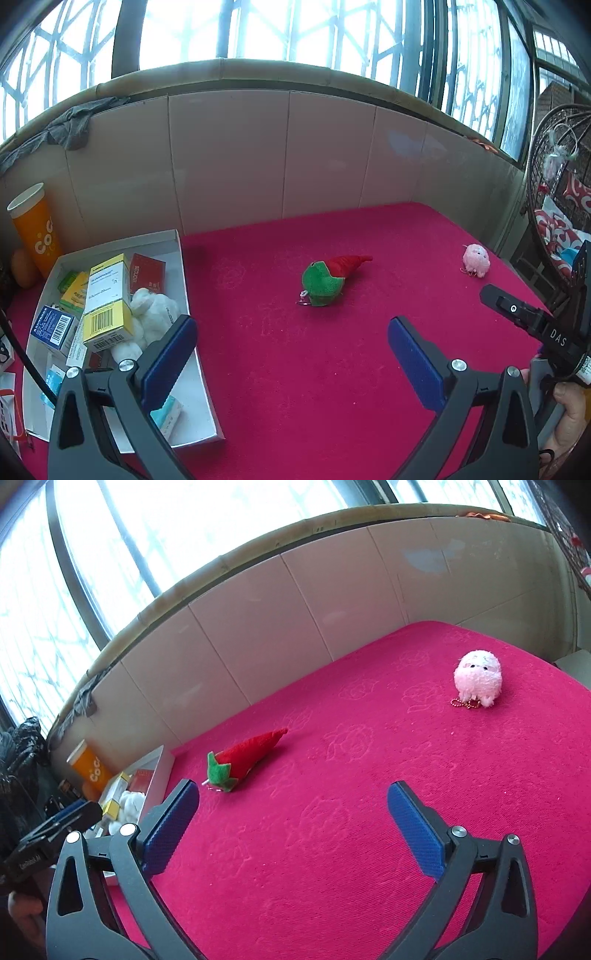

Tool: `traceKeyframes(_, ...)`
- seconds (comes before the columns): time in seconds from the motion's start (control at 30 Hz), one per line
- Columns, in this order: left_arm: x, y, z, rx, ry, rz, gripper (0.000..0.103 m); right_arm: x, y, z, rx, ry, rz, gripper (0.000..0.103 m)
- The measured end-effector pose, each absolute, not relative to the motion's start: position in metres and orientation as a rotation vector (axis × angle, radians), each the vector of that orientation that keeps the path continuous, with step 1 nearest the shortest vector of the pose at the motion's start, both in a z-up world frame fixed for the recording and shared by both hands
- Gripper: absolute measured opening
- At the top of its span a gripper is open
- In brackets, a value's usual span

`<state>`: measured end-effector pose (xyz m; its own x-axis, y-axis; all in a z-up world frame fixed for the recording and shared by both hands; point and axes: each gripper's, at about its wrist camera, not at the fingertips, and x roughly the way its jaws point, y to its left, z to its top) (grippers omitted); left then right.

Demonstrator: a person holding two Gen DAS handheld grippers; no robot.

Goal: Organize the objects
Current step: 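Move both open grippers back toward the plush elf hat and pink pig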

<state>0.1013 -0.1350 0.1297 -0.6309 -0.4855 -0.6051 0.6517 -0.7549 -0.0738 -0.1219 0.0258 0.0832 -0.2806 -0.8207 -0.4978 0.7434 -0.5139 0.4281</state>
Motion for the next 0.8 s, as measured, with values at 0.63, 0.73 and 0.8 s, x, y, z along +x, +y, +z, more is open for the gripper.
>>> traceKeyframes(0.63,0.071,-0.113,0.106,0.879,0.354,-2.385,0.103,-0.150,0.060,0.079,0.831,-0.243,-2.021,0.103)
traceKeyframes(0.73,0.066,-0.109,0.104,0.893,0.345,-2.392,0.103,-0.156,0.072,0.088,0.747,-0.303,-2.025,0.103)
traceKeyframes(0.8,0.064,-0.108,0.103,0.898,0.344,-2.394,0.103,-0.159,0.083,0.098,0.665,-0.339,-2.033,0.103)
